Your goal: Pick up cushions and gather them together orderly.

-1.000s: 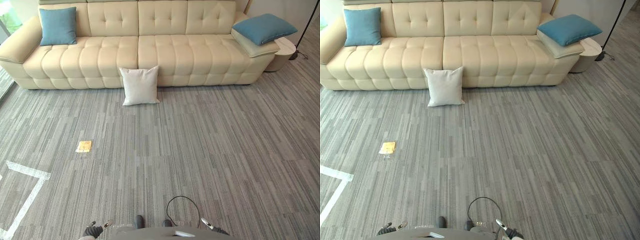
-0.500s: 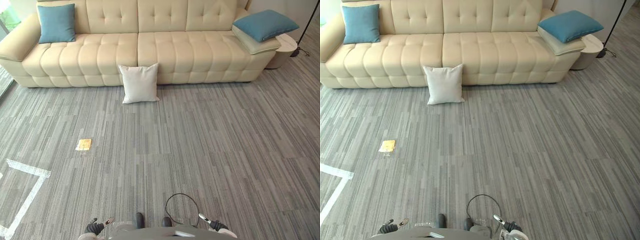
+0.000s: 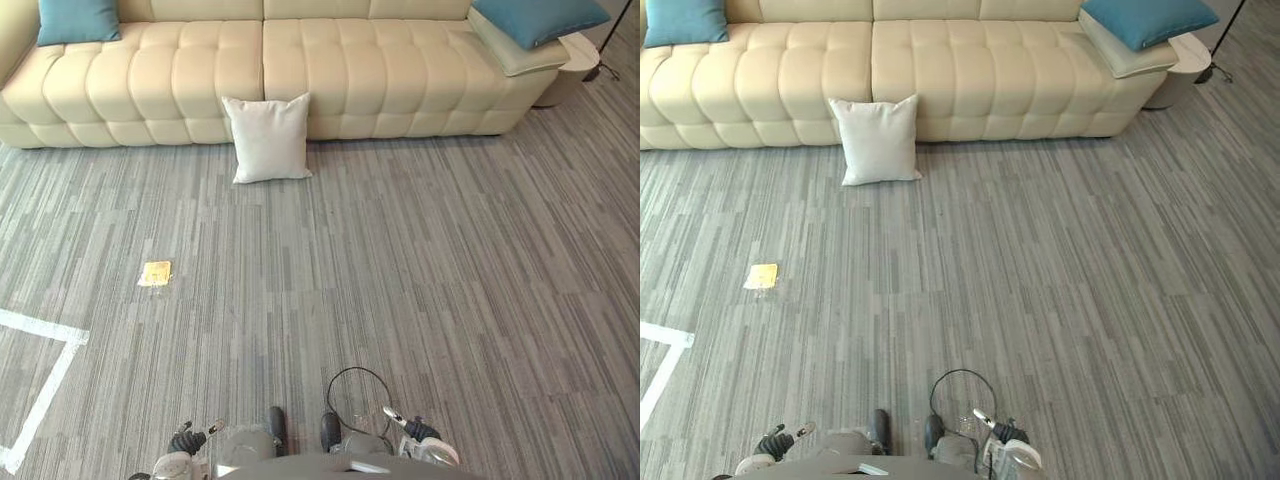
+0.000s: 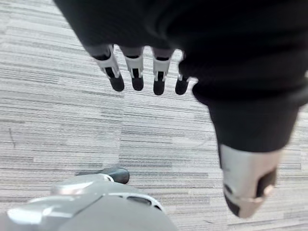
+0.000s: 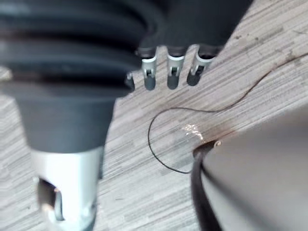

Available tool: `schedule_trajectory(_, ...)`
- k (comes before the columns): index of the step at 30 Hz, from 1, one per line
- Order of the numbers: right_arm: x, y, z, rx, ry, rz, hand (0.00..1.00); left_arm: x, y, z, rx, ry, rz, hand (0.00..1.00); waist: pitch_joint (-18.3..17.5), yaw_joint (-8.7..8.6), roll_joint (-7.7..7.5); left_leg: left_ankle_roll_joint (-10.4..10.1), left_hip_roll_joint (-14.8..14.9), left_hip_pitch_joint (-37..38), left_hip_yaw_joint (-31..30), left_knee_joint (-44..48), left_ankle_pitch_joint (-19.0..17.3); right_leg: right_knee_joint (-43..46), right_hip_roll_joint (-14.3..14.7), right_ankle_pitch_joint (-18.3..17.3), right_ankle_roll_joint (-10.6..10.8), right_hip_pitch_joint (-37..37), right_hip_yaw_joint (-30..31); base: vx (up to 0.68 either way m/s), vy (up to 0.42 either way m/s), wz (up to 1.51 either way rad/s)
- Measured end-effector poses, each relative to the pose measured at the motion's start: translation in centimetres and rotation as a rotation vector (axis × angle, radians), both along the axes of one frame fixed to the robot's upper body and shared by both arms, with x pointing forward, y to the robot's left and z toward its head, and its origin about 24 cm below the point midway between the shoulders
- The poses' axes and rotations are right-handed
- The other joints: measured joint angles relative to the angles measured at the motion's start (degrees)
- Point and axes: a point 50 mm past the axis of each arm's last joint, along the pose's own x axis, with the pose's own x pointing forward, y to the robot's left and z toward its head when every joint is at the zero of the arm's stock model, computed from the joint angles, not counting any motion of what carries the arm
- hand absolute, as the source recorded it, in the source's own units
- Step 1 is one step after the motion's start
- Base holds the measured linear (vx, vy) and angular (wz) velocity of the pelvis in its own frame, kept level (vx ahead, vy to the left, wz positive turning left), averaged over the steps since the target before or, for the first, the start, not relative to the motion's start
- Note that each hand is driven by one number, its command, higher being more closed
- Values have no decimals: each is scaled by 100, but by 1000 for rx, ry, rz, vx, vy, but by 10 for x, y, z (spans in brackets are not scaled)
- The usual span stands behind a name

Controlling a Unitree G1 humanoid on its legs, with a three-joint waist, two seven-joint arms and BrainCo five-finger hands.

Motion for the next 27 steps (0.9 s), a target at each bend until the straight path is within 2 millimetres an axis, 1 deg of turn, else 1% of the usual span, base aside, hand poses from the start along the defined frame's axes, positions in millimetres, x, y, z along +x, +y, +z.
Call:
schedule_trajectory(1,2,-2,1,0,-7,-6,0,5,-4,1,-10,-13,2,0,16,-13,24,-7,30,133,-29,-127,5,-249,28,2,-50,-99,-208,412,-31,37)
schedule_trajectory(2,6,-3,2,-4,-18,-9,0,10,-11,1,-27,-25,-1,0,46,-61,94,-14,118,325,-75,-325,8,-671,111,79,-158,-198,-446,464,-53,49)
schedule_trajectory(3,11,-4,4,-10,-35,-5,0,16,-21,1,-50,-37,-15,0,83,-154,163,-71,225,588,-167,-549,35,-1292,268,302,-248,-316,-661,617,-82,59)
schedule_trajectory(4,12,-4,5,-9,-37,-4,0,19,-24,1,-54,-42,-30,0,84,-200,142,-158,218,701,-268,-600,44,-1707,339,526,-294,-408,-727,960,-165,76)
schedule_trajectory(5,10,-4,4,-9,-28,-4,0,23,-29,2,-64,-51,-53,0,75,-225,97,-383,190,912,-397,-596,-20,-2486,408,1078,-386,-378,-688,882,-173,75)
schedule_trajectory(6,9,-6,4,-11,-28,-14,0,23,-35,1,-81,-50,-49,0,76,-239,103,-555,245,1163,-501,-577,-73,-2584,437,1775,-1088,-257,-641,921,-200,56)
schedule_trajectory(7,18,-11,7,-29,-44,-5,0,31,-40,3,-96,-69,-56,0,148,-176,317,-807,411,1155,-501,-424,75,-2230,436,1479,-1117,-238,-748,586,-154,39)
schedule_trajectory(8,19,-12,8,-32,-47,-4,0,36,-43,5,-103,-82,-59,0,156,-189,333,-973,390,1093,-534,-276,252,-2051,369,1293,-1093,-230,-764,692,-214,32)
schedule_trajectory(9,20,-13,8,-32,-52,-7,0,39,-47,6,-119,-106,-40,0,198,-228,416,-967,415,925,-557,418,730,-1995,353,999,-1102,50,-834,771,-280,47)
schedule_trajectory(10,21,-9,8,-31,-50,17,0,38,-46,6,-130,-110,-4,0,212,-254,452,-1148,527,451,-605,1790,1301,-2249,411,820,-1092,542,-828,646,-229,34)
schedule_trajectory(11,22,-9,8,-32,-49,25,0,37,-46,6,-131,-111,6,0,207,-240,466,-1220,595,283,-604,2236,1329,-2348,459,807,-1084,707,-818,712,-238,16)
schedule_trajectory(12,22,-6,8,-30,-49,37,0,37,-44,6,-134,-117,28,0,205,-240,467,-1406,723,-92,-567,3246,1353,-2604,573,807,-1084,1106,-794,532,-166,-5)
schedule_trajectory(13,23,-3,8,-26,-48,50,0,36,-44,7,-137,-128,50,0,207,-181,465,-1465,945,-589,-371,4267,1385,-2960,729,800,-1093,1657,-691,615,-188,-13)
schedule_trajectory(14,23,-1,7,-25,-48,60,0,35,-44,8,-137,-132,51,0,208,-145,464,-1439,1071,-755,-218,4551,1373,-3100,793,790,-1101,1848,-633,497,-125,-36)
schedule_trajectory(15,26,3,8,-18,-52,78,0,36,-41,9,-129,-147,67,0,213,-63,455,-1231,1345,-1185,120,4976,1250,-3405,893,768,-1080,2232,-465,301,-65,-46)
schedule_trajectory(16,28,6,8,-11,-56,79,0,38,-39,11,-124,-157,74,0,224,-16,436,-1117,1445,-1437,270,5043,1155,-3544,908,755,-1056,2421,-391,346,-54,-48)
schedule_trajectory(17,29,9,8,-1,-56,79,0,40,-37,12,-119,-168,78,0,229,8,429,-1050,1507,-1725,370,4992,1034,-3684,906,752,-1050,2597,-342,254,-10,-36)
schedule_trajectory(18,29,11,7,5,-54,78,0,41,-36,14,-113,-179,76,0,246,37,406,-921,1588,-2014,506,4799,901,-3844,894,750,-1036,2812,-283,313,-2,-23)
schedule_trajectory(19,29,11,7,6,-52,78,0,42,-35,14,-111,-181,76,0,259,47,383,-882,1606,-2084,543,4720,871,-3884,890,747,-1018,2866,-266,307,43,-19)
schedule_trajectory(20,29,13,7,9,-52,78,0,43,-33,15,-103,-188,69,0,272,60,359,-728,1596,-2323,597,4015,689,-4084,830,693,-912,3207,-242,313,93,-9)
schedule_trajectory(22,28,13,7,11,-52,74,0,46,-35,16,-103,-194,53,0,279,87,329,-730,1467,-2445,593,2727,697,-4189,712,593,-740,3486,-228,313,139,-6)
schedule_trajectory(23,23,13,5,12,-39,70,0,47,-36,16,-102,-197,45,0,278,126,310,-753,1342,-2488,491,1786,819,-4216,613,502,-589,3605,-217,292,209,-15)
schedule_trajectory(24,22,13,4,11,-36,70,0,49,-37,17,-102,-203,40,0,272,182,300,-780,1261,-2508,423,1117,1031,-4229,503,373,-398,3683,-195,289,232,-21)
schedule_trajectory(25,22,13,4,11,-34,71,0,50,-38,17,-103,-204,40,0,267,200,308,-791,1226,-2528,378,864,1144,-4233,463,306,-301,3719,-163,315,297,-36)
schedule_trajectory(26,22,14,4,10,-33,75,0,49,-37,16,-101,-198,42,0,252,202,299,-720,1215,-2547,362,665,1456,-4193,350,145,-121,3799,-58,365,367,-39)
schedule_trajectory(27,21,17,4,15,-31,83,0,48,-36,16,-99,-194,42,0,176,208,212,-558,1122,-2587,397,816,1721,-4083,196,-13,-16,3782,37,393,401,-41)
